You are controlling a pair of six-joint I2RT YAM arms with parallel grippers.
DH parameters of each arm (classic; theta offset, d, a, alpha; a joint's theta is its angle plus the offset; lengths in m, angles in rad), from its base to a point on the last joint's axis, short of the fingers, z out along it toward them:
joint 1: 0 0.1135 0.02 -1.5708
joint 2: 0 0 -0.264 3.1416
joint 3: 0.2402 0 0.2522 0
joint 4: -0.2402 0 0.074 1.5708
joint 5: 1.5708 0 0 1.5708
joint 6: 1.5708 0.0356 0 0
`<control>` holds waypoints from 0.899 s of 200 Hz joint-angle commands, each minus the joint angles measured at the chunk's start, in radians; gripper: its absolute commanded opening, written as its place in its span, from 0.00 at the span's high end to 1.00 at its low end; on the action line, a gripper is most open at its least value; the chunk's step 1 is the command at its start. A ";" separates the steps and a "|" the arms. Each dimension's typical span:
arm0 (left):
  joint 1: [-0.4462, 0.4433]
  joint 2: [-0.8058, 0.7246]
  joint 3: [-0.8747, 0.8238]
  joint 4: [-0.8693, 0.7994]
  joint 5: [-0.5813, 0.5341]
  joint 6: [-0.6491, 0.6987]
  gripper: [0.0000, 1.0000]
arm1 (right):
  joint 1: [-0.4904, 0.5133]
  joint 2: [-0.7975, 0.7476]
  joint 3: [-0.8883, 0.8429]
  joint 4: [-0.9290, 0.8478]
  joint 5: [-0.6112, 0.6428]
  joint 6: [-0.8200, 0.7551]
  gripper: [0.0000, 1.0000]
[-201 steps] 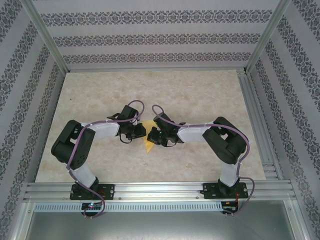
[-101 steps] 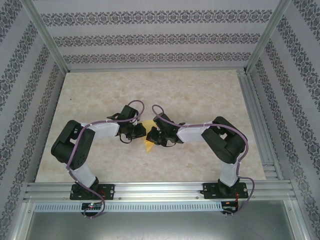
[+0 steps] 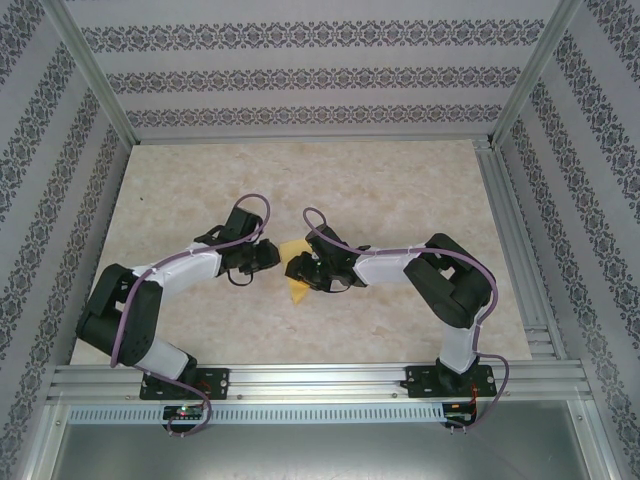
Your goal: Fold a paper plane with a square sheet of paper (pick it up from the middle)
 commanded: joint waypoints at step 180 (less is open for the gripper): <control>-0.068 0.079 0.017 0.064 0.219 0.022 0.89 | -0.004 0.022 -0.047 -0.082 0.056 -0.003 1.00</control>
